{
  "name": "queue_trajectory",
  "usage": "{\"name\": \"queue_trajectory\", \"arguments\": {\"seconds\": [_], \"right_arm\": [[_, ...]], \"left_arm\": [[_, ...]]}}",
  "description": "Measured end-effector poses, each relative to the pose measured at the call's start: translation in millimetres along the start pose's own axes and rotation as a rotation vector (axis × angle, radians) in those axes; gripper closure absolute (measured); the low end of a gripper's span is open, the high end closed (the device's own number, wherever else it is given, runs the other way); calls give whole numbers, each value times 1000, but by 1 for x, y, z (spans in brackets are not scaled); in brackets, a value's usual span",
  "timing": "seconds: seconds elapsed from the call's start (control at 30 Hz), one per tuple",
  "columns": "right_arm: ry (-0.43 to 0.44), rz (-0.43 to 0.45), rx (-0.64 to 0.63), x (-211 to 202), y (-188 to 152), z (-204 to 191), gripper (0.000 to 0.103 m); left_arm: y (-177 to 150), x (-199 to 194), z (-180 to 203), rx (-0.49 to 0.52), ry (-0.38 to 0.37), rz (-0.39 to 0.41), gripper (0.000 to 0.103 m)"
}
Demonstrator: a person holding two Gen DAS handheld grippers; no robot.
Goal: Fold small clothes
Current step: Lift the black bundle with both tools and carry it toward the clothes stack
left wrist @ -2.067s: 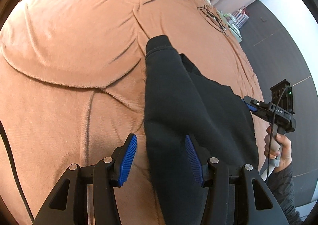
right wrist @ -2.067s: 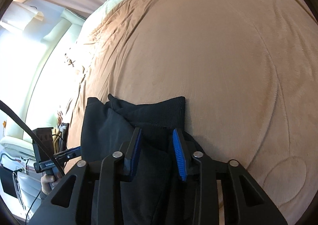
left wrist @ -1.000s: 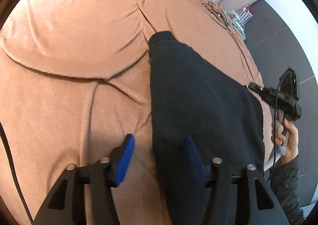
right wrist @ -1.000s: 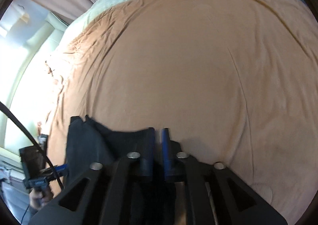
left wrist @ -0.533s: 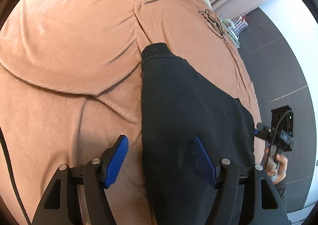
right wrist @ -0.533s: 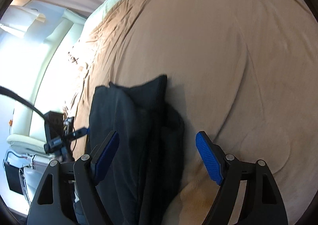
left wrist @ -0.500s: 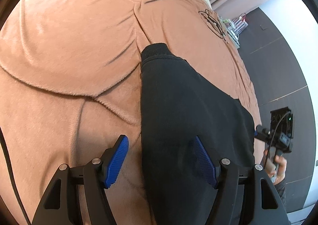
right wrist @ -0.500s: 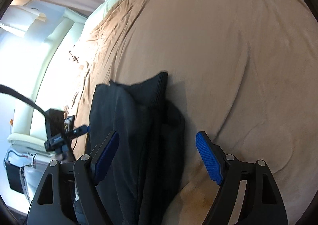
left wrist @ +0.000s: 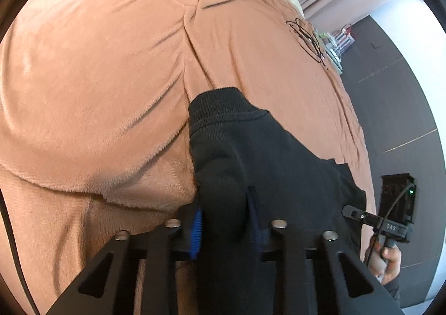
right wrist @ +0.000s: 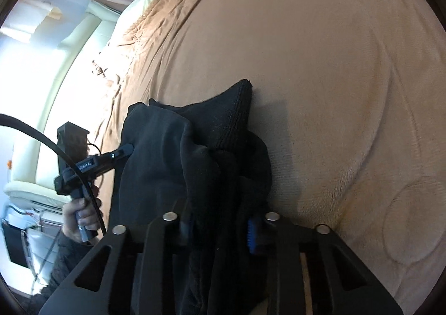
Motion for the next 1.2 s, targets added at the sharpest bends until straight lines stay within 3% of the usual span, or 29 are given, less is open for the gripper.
{"name": "queue_trajectory", "arguments": {"seconds": [0.23,0.53,0.97,1.2], "right_arm": [[-20,91,-65,-46,-9,-37,85],[-19,200,-159,-110,-43,-104,85],[42,410,-351,-238,-136,-185,86],[68,474,-461,-271,-188,-239,86]], "left_arm": [[-3,-39,37,54,1,73,84],[-15,-117,89,123,-20,183,84],[-54,-268,157,213,-67,384,84],[-71,-364,168,244,-53,502,84]]}}
Point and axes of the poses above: each gripper's, at about its wrist camera, not at the fingertips, and x roughly the way its jaws point, z to its right, y to its top, the point moved 3 cm from there along x, roughly the way its jaws point, and after that the axes turned 9 degrees about -y, right-handed, at the moved point
